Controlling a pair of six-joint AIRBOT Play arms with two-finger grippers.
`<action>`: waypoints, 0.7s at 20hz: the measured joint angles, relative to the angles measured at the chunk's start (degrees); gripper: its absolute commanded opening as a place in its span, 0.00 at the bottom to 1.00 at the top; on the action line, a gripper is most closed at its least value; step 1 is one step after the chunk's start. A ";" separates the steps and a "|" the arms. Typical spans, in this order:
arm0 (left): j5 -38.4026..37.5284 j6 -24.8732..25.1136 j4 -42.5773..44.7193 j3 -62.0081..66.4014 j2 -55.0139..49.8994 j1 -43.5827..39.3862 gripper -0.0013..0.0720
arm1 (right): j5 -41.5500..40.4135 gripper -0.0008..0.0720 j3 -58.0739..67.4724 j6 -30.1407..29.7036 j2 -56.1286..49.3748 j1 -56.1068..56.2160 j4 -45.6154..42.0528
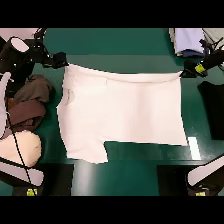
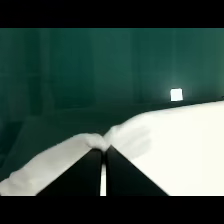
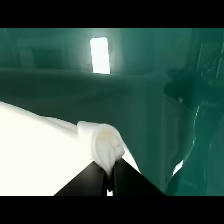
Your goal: Fold the shirts.
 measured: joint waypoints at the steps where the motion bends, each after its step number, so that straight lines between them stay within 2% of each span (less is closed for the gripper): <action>1: -1.60 0.83 0.02 0.31 -0.22 0.15 0.05 | 0.50 0.03 -0.04 -0.74 -0.04 0.00 0.02; 7: -15.98 3.23 4.31 -2.93 -0.66 0.87 0.05 | 1.77 0.03 -12.26 -3.21 5.70 -0.26 -0.22; 11: -18.75 3.48 5.79 -7.91 -0.70 0.96 0.07 | 0.76 0.04 -21.29 -3.76 8.35 0.00 -0.17; 12: -19.08 3.34 6.10 -8.72 -0.70 0.96 0.41 | 0.61 0.28 -22.97 -3.82 8.68 0.00 -0.11; 13: -19.39 2.82 6.47 -9.29 -0.70 0.98 0.61 | 0.57 0.49 -24.17 -3.85 8.85 0.00 -0.15; 14: -19.80 2.08 6.71 -9.77 -0.66 1.03 0.56 | 0.55 0.49 -25.05 -3.98 9.14 -0.02 -0.13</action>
